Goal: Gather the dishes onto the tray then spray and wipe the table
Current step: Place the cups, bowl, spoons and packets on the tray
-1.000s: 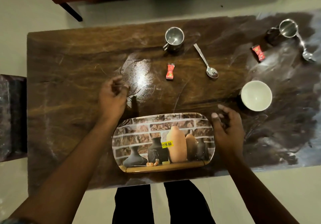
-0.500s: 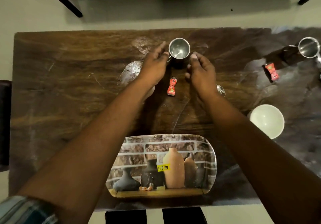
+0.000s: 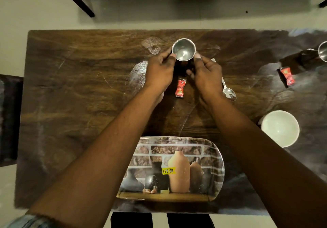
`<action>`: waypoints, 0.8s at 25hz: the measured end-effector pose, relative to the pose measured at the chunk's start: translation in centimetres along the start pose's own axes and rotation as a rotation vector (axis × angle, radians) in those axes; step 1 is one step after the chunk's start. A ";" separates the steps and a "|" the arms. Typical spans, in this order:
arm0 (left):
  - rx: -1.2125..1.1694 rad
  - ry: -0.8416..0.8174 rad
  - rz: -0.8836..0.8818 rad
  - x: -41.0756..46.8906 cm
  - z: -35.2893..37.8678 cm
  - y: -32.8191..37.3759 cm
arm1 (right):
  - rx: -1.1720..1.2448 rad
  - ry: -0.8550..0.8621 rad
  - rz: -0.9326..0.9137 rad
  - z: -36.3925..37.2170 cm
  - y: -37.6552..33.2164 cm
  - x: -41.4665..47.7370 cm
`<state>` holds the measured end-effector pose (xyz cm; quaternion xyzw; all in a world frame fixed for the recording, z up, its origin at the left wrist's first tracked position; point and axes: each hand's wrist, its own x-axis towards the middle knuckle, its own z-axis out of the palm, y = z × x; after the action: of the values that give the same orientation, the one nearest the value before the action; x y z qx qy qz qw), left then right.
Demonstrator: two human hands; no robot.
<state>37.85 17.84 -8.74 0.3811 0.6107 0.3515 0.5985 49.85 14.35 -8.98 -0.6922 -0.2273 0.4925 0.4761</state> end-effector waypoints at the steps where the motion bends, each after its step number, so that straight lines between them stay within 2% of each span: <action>1: -0.031 0.042 0.021 -1.0 -0.8 0.0 | 0.006 -0.026 -0.031 0.2 -0.4 -1.0; 5: -0.110 0.146 0.049 -6.6 -5.5 0.2 | -0.009 -0.106 -0.088 1.9 -0.2 -6.5; 11: -0.141 0.287 -0.102 -18.2 -13.9 -5.1 | 0.002 -0.282 -0.039 4.4 6.3 -17.6; 15: -0.276 0.319 -0.204 -23.3 -15.5 -9.7 | -0.108 -0.234 0.058 4.4 11.0 -22.9; 20: -0.417 0.390 -0.286 -24.7 -15.0 -12.9 | -0.193 -0.196 0.116 3.9 13.4 -24.5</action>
<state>22.09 -9.62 -8.22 0.0860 0.6762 0.4475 0.5788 34.19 -9.05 -9.64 -0.6953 -0.2788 0.5602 0.3535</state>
